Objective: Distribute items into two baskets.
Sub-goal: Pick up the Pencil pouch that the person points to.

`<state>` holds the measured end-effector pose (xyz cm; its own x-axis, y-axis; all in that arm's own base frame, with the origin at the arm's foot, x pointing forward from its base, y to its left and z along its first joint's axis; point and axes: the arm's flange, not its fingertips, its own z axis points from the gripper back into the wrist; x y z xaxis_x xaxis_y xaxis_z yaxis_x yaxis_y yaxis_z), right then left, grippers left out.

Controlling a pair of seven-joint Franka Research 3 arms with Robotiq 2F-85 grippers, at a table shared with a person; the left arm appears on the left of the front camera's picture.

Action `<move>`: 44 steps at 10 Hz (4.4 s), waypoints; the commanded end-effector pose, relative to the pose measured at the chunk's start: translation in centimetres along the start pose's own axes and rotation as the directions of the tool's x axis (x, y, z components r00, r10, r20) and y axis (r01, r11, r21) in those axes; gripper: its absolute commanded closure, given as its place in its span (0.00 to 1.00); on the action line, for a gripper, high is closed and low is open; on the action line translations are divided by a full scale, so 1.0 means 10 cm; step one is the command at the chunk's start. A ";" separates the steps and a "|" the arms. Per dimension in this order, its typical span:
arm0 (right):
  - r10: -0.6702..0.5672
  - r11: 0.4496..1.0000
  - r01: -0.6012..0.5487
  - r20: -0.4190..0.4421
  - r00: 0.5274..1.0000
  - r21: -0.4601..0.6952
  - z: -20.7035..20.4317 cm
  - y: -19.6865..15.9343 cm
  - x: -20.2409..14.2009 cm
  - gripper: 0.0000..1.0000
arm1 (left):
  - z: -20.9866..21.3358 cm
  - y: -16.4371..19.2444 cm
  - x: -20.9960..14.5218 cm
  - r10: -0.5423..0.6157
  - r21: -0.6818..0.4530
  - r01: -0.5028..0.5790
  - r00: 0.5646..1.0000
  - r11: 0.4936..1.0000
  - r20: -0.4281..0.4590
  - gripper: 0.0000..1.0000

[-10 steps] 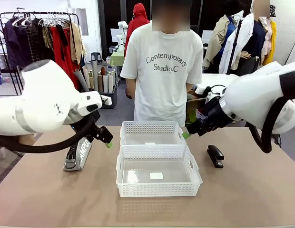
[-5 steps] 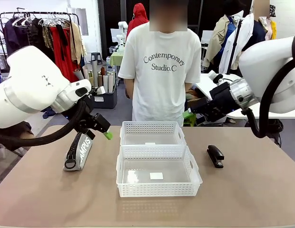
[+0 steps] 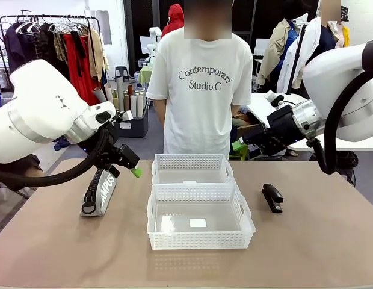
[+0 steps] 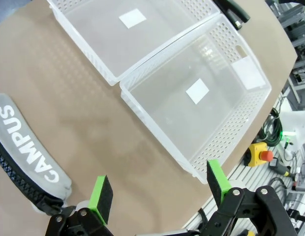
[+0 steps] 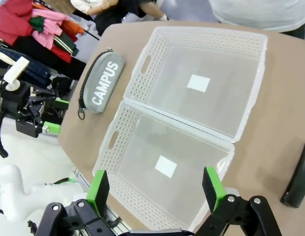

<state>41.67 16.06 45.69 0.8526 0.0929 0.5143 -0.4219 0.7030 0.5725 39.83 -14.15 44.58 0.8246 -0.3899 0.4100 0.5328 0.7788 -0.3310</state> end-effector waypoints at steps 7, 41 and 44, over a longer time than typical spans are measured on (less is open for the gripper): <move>-0.319 0.906 0.301 0.012 0.948 0.298 0.29 0.22 0.43 0.00 | 0.62 0.03 0.12 0.160 -0.570 -0.191 0.982 0.799 -0.105 0.00; -0.487 0.598 0.460 -0.159 0.859 0.656 1.67 -0.32 0.77 0.00 | 1.86 0.76 0.22 0.529 -0.827 -0.326 0.848 0.457 -0.042 0.00; -0.487 0.598 0.460 -0.159 0.859 0.656 1.67 -0.32 0.77 0.00 | 1.86 0.76 0.22 0.529 -0.827 -0.326 0.848 0.457 -0.042 0.00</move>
<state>44.48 2.71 58.24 0.9872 -0.1480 0.0593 -0.0595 0.0030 0.9982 42.21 0.01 58.70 0.9891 0.0598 0.1347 0.1299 0.0768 -0.9885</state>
